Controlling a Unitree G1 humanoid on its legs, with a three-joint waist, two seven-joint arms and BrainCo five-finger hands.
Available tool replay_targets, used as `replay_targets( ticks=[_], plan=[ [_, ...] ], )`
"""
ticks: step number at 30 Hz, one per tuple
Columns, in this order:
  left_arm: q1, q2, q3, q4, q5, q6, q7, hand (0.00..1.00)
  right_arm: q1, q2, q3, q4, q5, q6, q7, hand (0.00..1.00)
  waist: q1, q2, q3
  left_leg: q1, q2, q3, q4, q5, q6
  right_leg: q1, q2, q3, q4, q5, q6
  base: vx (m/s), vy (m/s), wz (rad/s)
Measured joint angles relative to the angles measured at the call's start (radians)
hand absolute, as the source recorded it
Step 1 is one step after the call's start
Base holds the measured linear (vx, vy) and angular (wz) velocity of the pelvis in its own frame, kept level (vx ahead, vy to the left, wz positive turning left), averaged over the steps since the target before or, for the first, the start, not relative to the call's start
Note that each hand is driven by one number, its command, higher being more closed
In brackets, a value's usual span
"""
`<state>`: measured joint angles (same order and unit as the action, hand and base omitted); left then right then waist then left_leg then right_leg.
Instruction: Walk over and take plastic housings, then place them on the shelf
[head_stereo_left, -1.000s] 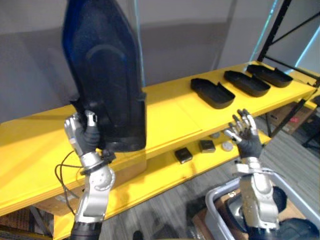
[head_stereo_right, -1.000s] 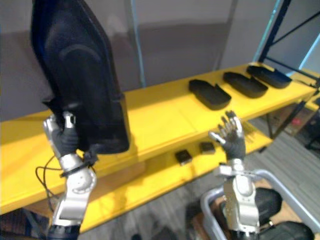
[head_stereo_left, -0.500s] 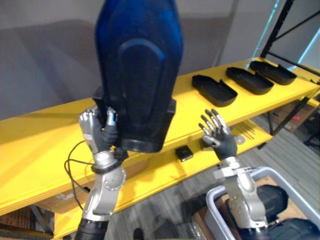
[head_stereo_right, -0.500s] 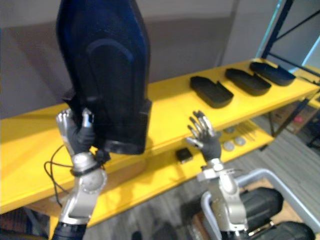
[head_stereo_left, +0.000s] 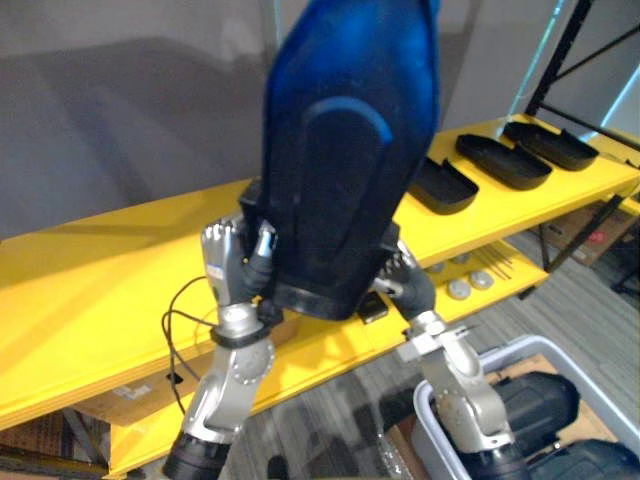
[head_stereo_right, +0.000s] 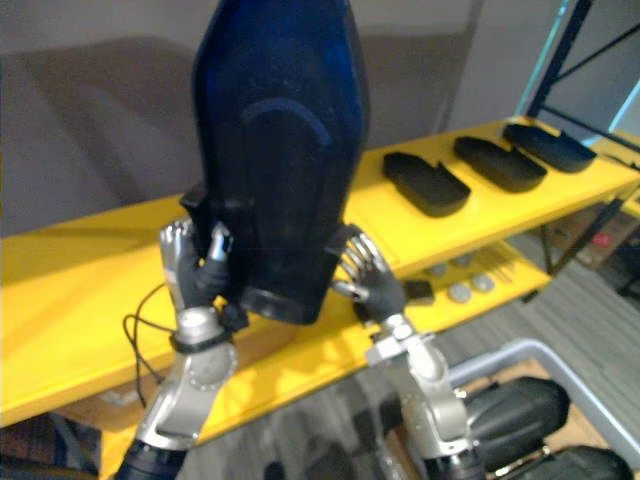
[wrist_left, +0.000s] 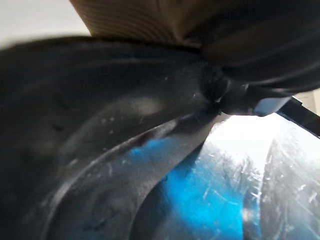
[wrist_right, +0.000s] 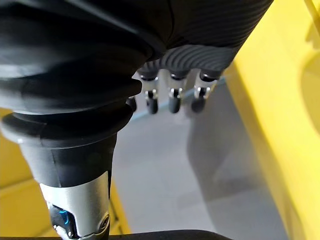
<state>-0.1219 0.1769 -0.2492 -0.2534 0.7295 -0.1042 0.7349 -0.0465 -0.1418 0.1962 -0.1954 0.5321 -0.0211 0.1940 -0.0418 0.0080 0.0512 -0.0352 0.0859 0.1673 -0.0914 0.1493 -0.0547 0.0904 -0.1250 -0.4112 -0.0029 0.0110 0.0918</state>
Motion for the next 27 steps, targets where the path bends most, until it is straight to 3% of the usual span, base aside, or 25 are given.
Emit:
replay_targets(
  ticks=[4, 10, 16, 20, 24, 27],
  plan=[
    [-0.008, 0.001, -0.010, 0.016, 0.025, 0.069, -0.001, 1.00, -0.001, -0.002, 0.014, 0.000, -0.001, 0.006, -0.005, 0.00, 0.001, -0.002, -0.001, 0.000, 0.001, 0.000, 0.000, 0.000, 0.000, -0.001, 0.001, 0.000, 0.000, 0.000, 0.000, 0.00, 0.000, 0.00],
    [-0.039, 0.006, -0.014, 0.106, 0.009, 0.134, -0.011, 1.00, -0.001, -0.006, 0.024, 0.001, -0.008, 0.024, -0.019, 0.00, -0.001, -0.007, -0.004, 0.000, 0.001, 0.001, 0.000, 0.000, 0.000, -0.002, 0.001, 0.001, 0.001, 0.000, -0.001, 0.00, 0.000, 0.00],
    [-0.031, -0.002, -0.015, 0.187, -0.272, 0.127, -0.051, 1.00, -0.001, 0.001, 0.033, 0.000, -0.053, 0.026, -0.022, 0.00, -0.001, -0.007, -0.004, 0.002, 0.003, 0.002, 0.000, 0.001, -0.002, -0.002, 0.001, 0.003, 0.006, -0.001, -0.003, 0.00, 0.000, 0.00],
    [-0.022, -0.032, 0.061, 0.188, -0.341, 0.127, -0.061, 1.00, 0.000, 0.001, 0.023, 0.000, -0.104, 0.026, -0.049, 0.00, -0.001, -0.008, -0.004, 0.005, 0.004, 0.005, 0.000, 0.002, -0.002, -0.002, 0.002, 0.006, 0.008, -0.001, -0.004, 0.00, 0.000, 0.00],
    [0.007, -0.033, 0.129, 0.187, -0.326, 0.130, -0.039, 1.00, 0.002, 0.002, -0.021, 0.000, -0.116, 0.026, -0.084, 0.00, -0.001, -0.008, -0.004, 0.007, 0.005, 0.006, 0.000, 0.002, -0.002, 0.000, 0.003, 0.008, 0.009, -0.001, -0.004, 0.00, 0.000, 0.00],
    [0.017, -0.030, 0.162, 0.182, -0.214, 0.163, 0.016, 1.00, 0.003, 0.002, -0.050, 0.000, -0.115, 0.026, -0.096, 0.00, 0.000, -0.009, -0.003, 0.007, 0.006, 0.006, 0.000, 0.001, -0.002, 0.000, 0.003, 0.008, 0.009, -0.002, -0.004, 0.00, 0.000, 0.00]
  ],
)
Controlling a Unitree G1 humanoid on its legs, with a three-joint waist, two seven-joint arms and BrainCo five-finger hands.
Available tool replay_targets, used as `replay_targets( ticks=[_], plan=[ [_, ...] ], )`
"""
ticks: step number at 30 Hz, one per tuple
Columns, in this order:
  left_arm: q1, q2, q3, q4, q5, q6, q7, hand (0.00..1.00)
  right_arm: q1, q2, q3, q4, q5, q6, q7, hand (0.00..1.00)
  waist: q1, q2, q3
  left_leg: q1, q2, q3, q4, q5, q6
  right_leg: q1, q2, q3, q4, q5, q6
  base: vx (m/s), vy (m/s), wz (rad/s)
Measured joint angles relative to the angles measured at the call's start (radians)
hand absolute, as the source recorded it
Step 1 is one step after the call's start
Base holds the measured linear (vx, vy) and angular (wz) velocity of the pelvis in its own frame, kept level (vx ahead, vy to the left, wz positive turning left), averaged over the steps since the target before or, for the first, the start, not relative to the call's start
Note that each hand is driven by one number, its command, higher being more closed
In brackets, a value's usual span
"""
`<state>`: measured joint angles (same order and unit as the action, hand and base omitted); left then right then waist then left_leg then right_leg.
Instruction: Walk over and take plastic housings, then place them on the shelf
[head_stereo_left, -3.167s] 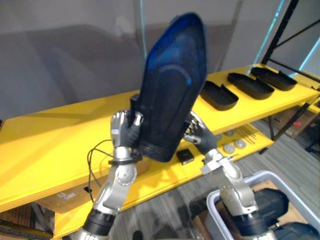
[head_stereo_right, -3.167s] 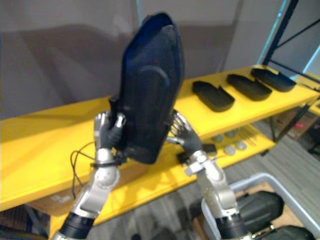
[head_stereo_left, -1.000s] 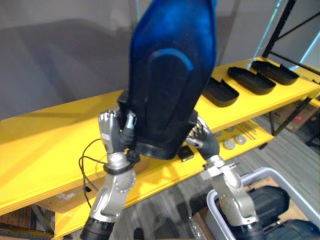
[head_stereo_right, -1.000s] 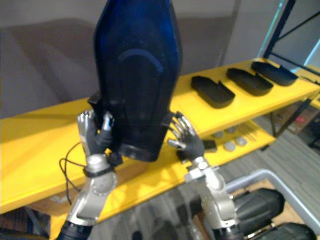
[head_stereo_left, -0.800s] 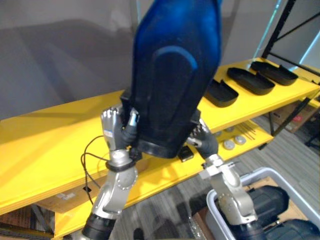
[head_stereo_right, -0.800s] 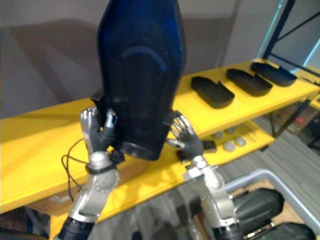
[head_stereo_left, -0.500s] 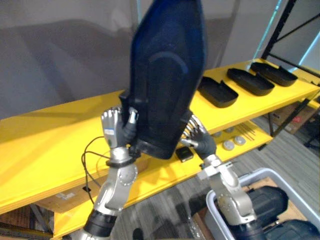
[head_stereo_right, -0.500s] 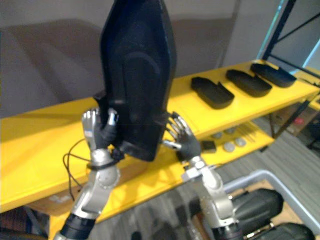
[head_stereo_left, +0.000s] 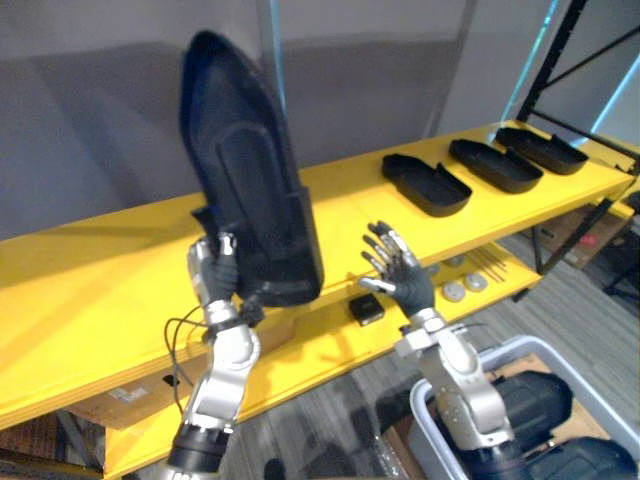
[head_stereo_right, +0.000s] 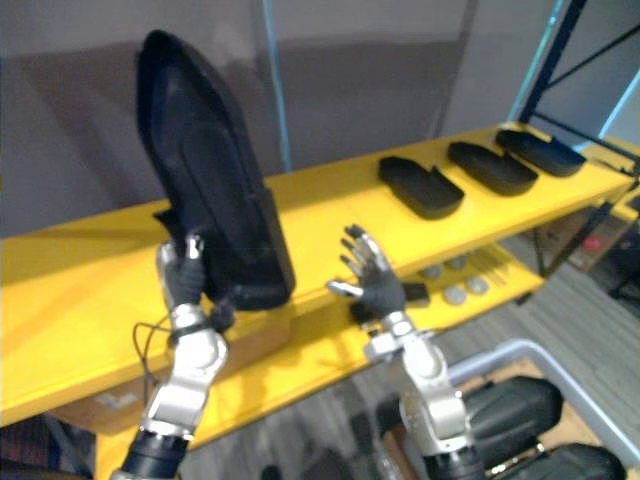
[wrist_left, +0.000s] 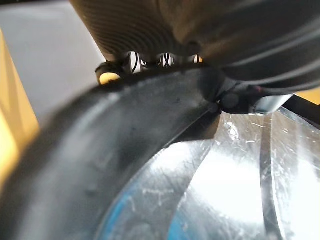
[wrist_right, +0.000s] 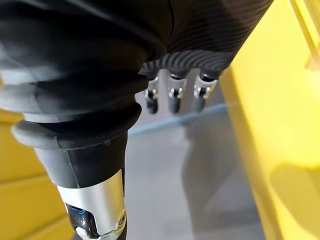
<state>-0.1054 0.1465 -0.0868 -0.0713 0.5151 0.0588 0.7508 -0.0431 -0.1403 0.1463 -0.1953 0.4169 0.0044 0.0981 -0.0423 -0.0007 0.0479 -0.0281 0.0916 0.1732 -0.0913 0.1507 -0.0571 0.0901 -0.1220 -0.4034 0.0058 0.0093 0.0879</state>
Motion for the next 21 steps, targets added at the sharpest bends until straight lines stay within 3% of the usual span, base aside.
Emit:
replay_targets(
  ticks=[4, 12, 21],
  plan=[
    [0.000, 0.002, 0.014, -0.029, 0.094, 0.044, 0.049, 1.00, 0.008, 0.001, -0.009, -0.003, 0.001, -0.002, -0.012, 0.00, 0.000, 0.000, 0.000, -0.002, 0.000, 0.000, 0.000, 0.000, 0.000, 0.000, 0.001, -0.001, -0.001, -0.004, 0.005, 0.00, 0.000, 0.00],
    [0.000, 0.001, 0.036, -0.037, 0.109, 0.047, 0.066, 1.00, 0.039, 0.003, -0.009, -0.029, 0.001, -0.007, -0.013, 0.00, 0.000, 0.000, 0.000, -0.005, 0.000, -0.001, 0.000, 0.000, 0.000, -0.002, 0.000, -0.004, -0.001, -0.005, 0.008, 0.00, 0.000, 0.00],
    [0.000, 0.006, 0.033, -0.037, 0.311, 0.066, 0.080, 1.00, 0.039, 0.003, -0.009, -0.029, 0.007, -0.007, -0.011, 0.00, 0.000, 0.000, 0.000, -0.005, 0.000, 0.000, 0.000, -0.001, -0.001, -0.002, 0.000, -0.004, -0.001, -0.008, 0.008, 0.00, 0.000, 0.00]
  ],
)
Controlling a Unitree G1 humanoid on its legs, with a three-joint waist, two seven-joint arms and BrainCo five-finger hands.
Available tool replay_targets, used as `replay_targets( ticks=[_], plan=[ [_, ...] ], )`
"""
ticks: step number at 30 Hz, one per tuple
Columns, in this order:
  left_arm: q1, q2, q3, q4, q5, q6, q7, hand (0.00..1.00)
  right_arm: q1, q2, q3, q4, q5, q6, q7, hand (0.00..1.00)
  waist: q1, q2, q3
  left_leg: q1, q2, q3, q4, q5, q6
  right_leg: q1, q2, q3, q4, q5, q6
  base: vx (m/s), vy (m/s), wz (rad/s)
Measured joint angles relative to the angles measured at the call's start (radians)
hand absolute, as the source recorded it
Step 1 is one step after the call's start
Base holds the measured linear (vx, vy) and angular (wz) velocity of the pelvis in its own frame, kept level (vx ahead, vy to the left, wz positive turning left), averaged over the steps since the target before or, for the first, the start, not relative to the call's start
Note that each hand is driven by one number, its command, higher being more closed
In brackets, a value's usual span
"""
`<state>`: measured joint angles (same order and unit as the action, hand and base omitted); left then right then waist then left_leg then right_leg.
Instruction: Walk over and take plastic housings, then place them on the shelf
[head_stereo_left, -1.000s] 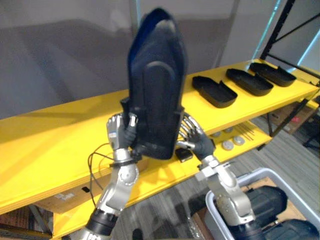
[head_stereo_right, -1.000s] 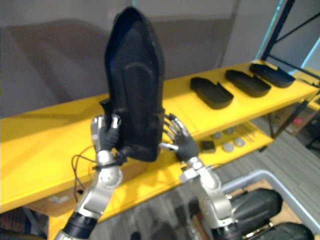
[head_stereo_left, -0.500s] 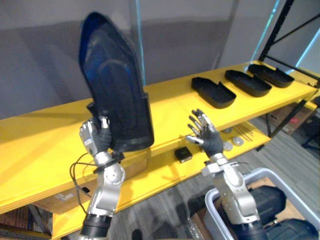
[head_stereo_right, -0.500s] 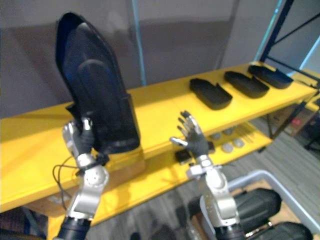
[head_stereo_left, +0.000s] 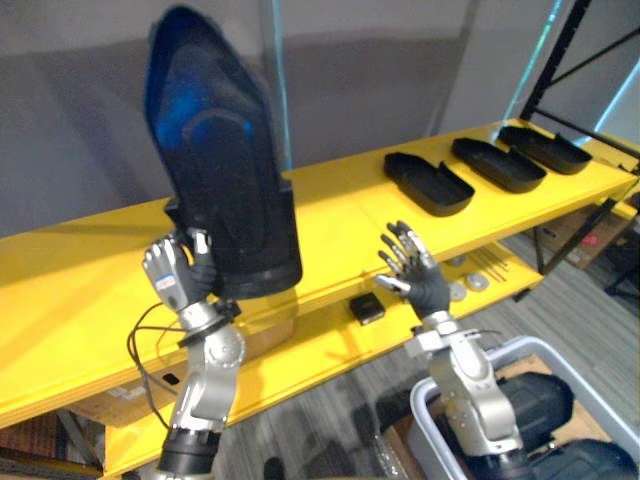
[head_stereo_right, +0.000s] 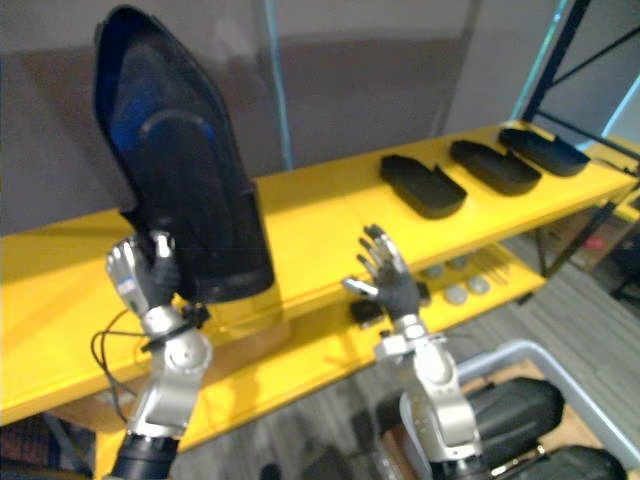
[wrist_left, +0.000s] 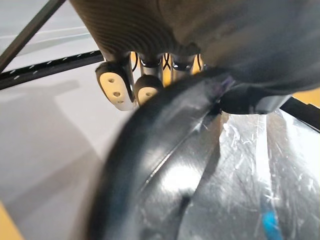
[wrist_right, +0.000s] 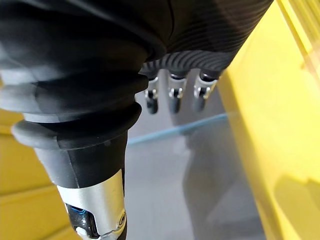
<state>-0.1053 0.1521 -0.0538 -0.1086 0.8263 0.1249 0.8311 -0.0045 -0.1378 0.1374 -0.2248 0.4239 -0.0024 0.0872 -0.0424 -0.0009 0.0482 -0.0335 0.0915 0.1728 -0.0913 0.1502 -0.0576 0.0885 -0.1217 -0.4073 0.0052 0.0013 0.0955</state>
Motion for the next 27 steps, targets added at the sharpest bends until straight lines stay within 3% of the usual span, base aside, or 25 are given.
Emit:
replay_targets(
  ticks=[7, 27],
  plan=[
    [-0.007, 0.066, -0.124, -0.025, 0.164, -0.016, -0.027, 1.00, -0.001, -0.002, 0.015, 0.000, 0.042, -0.006, 0.019, 0.00, -0.001, 0.000, 0.000, -0.001, 0.000, 0.001, 0.000, 0.000, 0.000, -0.001, 0.000, 0.000, 0.000, 0.000, 0.000, 0.00, 0.000, 0.00],
    [-0.063, 0.079, -0.243, 0.011, 0.156, -0.036, -0.029, 1.00, -0.094, 0.001, 0.142, 0.089, 0.079, -0.010, -0.005, 0.00, 0.000, 0.001, 0.000, 0.001, -0.001, -0.006, 0.000, 0.002, -0.001, -0.001, -0.001, -0.002, 0.003, 0.004, -0.008, 0.00, 0.000, 0.00]
  ],
)
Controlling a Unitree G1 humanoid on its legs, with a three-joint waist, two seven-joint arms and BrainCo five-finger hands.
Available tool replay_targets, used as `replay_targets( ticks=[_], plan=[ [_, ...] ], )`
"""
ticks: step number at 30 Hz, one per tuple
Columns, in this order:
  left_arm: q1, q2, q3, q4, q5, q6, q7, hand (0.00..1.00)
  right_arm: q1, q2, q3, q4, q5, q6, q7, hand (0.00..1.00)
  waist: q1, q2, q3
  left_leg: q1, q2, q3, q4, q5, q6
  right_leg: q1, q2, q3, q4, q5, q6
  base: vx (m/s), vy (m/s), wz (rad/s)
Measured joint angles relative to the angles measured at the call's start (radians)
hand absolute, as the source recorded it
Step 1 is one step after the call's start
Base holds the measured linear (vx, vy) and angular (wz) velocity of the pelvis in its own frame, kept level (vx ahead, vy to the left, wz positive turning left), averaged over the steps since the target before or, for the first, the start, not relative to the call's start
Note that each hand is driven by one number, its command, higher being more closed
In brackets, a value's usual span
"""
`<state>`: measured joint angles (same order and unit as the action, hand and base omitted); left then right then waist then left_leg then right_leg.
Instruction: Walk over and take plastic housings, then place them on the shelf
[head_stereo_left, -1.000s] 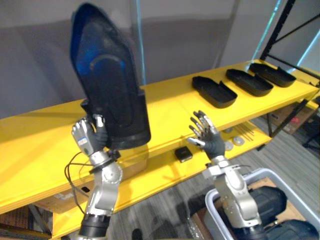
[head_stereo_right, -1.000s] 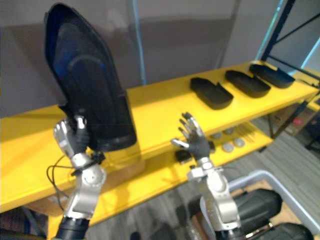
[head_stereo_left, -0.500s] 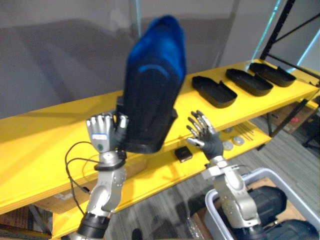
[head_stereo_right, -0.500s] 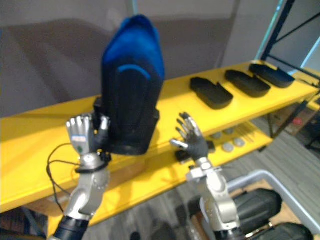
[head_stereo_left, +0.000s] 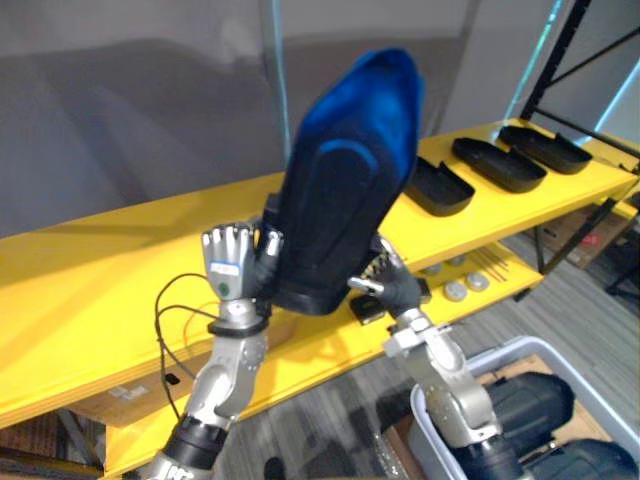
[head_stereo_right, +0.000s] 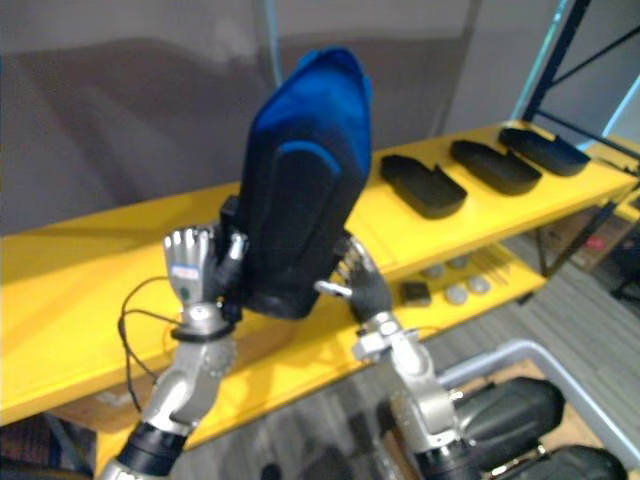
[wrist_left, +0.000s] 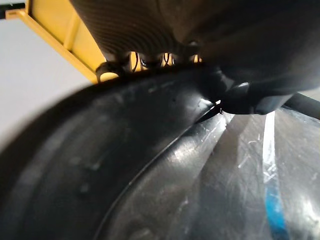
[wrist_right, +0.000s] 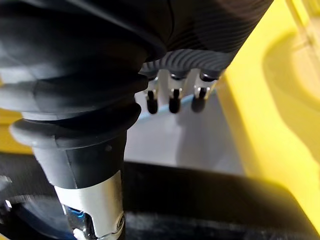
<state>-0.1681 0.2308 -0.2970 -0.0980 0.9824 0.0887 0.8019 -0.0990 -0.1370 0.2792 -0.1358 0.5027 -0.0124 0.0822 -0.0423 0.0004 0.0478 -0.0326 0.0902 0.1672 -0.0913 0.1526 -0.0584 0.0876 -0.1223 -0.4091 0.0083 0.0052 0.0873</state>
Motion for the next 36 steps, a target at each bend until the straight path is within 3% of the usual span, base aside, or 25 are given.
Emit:
replay_targets(
  ticks=[16, 17, 31, 36],
  plan=[
    [-0.038, 0.009, -0.009, 0.027, -0.004, 0.009, -0.005, 1.00, -0.044, 0.000, 0.075, 0.030, 0.059, 0.019, -0.018, 0.00, 0.001, 0.009, -0.007, 0.002, 0.003, -0.004, 0.000, 0.007, 0.001, 0.000, 0.002, -0.002, 0.000, 0.000, -0.004, 0.00, 0.000, 0.00],
    [-0.038, 0.009, -0.009, 0.027, -0.004, 0.012, -0.005, 1.00, -0.045, 0.001, 0.079, 0.030, 0.066, 0.019, -0.022, 1.00, 0.002, 0.010, -0.008, 0.002, 0.003, -0.004, 0.000, 0.007, 0.001, 0.000, 0.002, -0.002, -0.001, 0.001, -0.004, 0.00, 0.000, 0.00],
    [-0.045, -0.003, -0.070, 0.047, -0.042, 0.021, 0.004, 1.00, -0.106, 0.029, 0.102, 0.034, 0.071, 0.011, -0.190, 1.00, 0.003, 0.009, -0.029, -0.002, 0.003, -0.004, 0.000, 0.008, 0.000, -0.001, 0.003, -0.001, -0.002, 0.007, -0.005, 0.00, 0.000, 0.00],
    [-0.045, -0.003, -0.080, 0.047, -0.042, 0.017, 0.008, 1.00, -0.112, 0.029, 0.097, 0.035, 0.069, 0.011, -0.219, 1.00, 0.003, 0.009, -0.030, -0.001, 0.004, -0.003, 0.000, 0.008, 0.000, -0.001, 0.003, -0.001, -0.002, 0.008, -0.006, 0.00, 0.000, 0.00]
  ],
)
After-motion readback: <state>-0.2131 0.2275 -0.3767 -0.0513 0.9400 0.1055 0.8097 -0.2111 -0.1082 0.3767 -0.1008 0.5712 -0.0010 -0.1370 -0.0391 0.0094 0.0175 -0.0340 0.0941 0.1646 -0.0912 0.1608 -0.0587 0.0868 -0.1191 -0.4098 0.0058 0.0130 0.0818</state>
